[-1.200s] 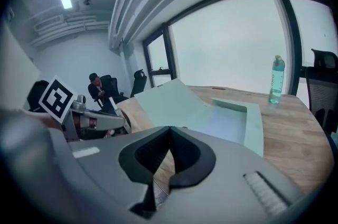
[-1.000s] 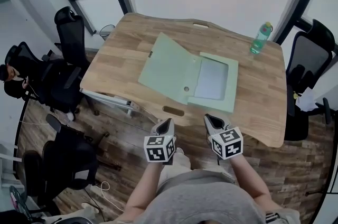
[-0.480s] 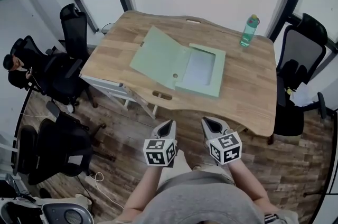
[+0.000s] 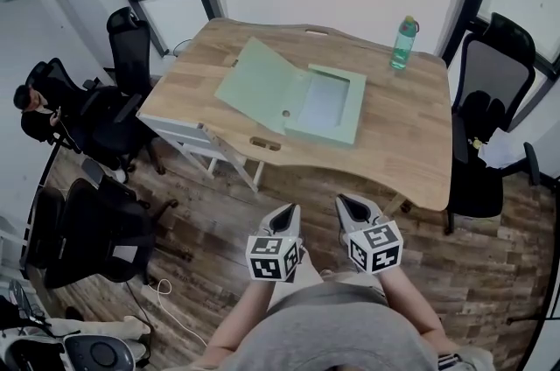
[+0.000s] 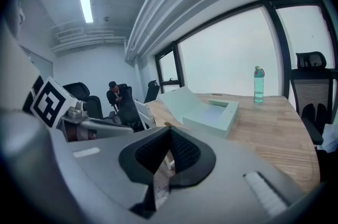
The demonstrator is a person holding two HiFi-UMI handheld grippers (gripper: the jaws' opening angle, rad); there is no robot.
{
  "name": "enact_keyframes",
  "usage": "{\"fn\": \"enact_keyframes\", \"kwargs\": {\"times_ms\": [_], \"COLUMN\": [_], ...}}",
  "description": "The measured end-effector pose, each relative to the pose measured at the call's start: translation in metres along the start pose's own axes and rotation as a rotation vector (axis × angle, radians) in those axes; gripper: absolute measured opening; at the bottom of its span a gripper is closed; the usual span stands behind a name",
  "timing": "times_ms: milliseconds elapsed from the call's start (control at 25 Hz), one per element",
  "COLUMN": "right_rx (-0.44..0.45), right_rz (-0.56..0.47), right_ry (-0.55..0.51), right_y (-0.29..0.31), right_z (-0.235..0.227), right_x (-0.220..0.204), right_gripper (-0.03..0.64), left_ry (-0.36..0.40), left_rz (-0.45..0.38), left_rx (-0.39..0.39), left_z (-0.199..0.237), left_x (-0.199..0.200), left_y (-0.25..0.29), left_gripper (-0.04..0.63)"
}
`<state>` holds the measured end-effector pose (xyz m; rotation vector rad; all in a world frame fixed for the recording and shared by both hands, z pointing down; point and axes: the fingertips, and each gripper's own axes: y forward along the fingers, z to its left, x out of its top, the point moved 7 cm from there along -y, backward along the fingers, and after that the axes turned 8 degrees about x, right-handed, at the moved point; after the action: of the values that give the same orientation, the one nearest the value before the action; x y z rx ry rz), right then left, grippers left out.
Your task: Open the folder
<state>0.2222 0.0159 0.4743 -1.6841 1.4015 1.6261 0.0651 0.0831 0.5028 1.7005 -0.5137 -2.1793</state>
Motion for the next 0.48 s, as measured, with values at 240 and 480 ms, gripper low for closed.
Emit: {"fn": "enact_keyframes", "kwargs": {"times_ms": [240,480], "right_rx": [0.0,0.008], "right_rz": [-0.006,-0.017], "right_ry": [0.017,0.014], "right_y": [-0.013,-0.016], "right_z": [0.005,0.006], "right_x": [-0.011,-0.009], "right_gripper": [0.0,0.0], "left_ry": [0.002,0.006], "left_rz": [-0.011,-0.014], "left_rx": [0.005,0.006], "left_z": [-0.009,-0.01], "left_x": [-0.009,-0.009], "left_y": [-0.014,-0.016], "left_gripper": [0.005,0.005]}}
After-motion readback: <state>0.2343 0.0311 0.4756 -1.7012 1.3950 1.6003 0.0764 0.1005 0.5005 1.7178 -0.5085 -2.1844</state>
